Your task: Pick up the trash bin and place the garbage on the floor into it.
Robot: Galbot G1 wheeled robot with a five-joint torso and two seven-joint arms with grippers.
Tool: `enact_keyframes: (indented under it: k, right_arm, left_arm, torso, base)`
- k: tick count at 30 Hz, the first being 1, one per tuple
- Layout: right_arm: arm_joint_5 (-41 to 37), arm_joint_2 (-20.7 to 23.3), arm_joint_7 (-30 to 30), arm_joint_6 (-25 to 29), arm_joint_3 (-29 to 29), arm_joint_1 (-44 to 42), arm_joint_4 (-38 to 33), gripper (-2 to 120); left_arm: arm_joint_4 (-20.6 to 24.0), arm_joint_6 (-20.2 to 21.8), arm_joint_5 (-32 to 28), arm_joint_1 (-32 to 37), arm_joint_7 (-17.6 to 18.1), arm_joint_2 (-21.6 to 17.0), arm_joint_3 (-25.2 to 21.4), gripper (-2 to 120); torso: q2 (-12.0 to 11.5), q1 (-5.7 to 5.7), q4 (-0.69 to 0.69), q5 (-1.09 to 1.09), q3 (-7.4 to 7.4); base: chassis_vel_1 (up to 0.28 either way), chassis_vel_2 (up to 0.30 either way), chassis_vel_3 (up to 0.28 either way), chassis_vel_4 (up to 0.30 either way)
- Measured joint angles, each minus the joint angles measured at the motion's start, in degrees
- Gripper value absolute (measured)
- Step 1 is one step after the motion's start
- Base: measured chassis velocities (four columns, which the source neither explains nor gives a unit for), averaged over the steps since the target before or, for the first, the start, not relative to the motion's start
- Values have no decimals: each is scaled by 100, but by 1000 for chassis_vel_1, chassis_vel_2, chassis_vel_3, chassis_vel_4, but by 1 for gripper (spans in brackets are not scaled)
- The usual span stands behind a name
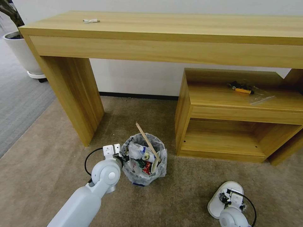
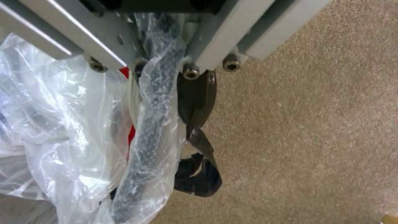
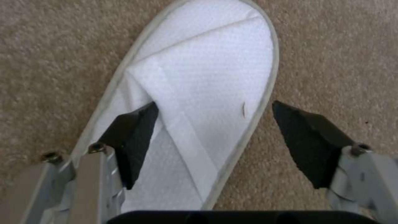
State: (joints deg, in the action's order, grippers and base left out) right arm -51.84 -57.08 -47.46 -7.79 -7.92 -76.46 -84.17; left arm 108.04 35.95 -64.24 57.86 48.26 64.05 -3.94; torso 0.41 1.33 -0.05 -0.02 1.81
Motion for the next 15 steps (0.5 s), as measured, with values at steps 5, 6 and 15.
enact_keyframes:
  k: [5, 6, 15]
  right_arm:
    - [182, -74, -3, 48, -7, 16, -95, 89]
    - [182, -74, -3, 48, -7, 16, -95, 89]
    - [232, -67, -83, 19, 13, 70, -74, 97]
  left_arm:
    - [-13, -2, 16, -7, 0, 33, 24, 0]
    - [-13, -2, 16, -7, 0, 33, 24, 0]
    - [3, -8, 20, -8, 1, 30, 19, 0]
  torso:
    - [0, 0, 1, 0, 0]
    - [0, 0, 1, 0, 0]
    - [0, 0, 1, 0, 0]
  base:
    - [0, 0, 0, 0]
    - [0, 0, 0, 0]
    - [0, 0, 0, 0]
